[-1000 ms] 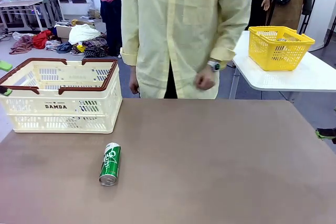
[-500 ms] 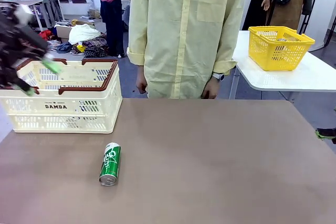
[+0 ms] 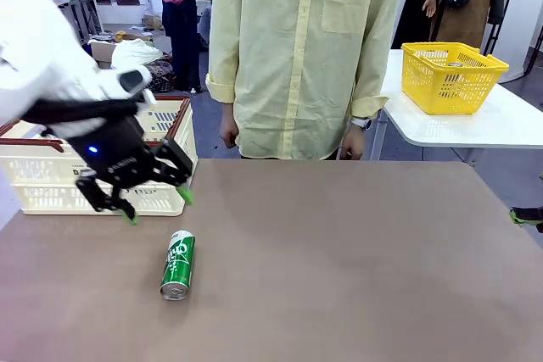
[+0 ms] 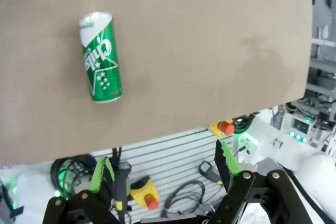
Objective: Place the drinks into the Shopping basket.
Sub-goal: Pick up one drink and place it into the Shopping basket.
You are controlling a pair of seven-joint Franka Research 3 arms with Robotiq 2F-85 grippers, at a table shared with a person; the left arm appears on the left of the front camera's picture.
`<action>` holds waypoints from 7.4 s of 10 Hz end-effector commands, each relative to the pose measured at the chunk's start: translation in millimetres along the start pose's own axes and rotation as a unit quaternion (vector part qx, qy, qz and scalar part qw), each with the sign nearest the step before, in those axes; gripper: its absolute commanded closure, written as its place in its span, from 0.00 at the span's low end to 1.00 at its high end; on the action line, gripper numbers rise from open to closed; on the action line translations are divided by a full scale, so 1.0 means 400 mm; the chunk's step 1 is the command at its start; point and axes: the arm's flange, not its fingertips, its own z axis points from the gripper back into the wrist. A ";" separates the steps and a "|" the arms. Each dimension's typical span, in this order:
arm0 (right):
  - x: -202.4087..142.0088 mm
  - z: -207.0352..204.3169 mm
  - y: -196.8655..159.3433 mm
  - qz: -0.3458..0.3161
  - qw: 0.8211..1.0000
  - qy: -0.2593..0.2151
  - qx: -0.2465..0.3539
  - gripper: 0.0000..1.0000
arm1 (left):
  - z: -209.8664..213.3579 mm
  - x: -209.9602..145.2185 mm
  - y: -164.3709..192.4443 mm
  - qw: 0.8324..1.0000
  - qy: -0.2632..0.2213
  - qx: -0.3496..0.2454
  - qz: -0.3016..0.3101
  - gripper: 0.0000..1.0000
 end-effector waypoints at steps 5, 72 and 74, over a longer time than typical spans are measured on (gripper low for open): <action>-0.001 0.003 0.009 -0.006 1.000 0.002 0.003 0.00 | 0.027 0.004 0.007 1.000 -0.001 -0.009 -0.007 0.00; -0.001 0.003 0.009 -0.006 1.000 0.002 0.003 0.00 | 0.116 0.848 0.446 0.976 -0.005 0.216 -0.019 1.00; -0.001 0.003 0.009 -0.006 1.000 0.002 0.003 0.00 | 0.052 0.844 0.482 0.974 0.007 0.219 -0.053 1.00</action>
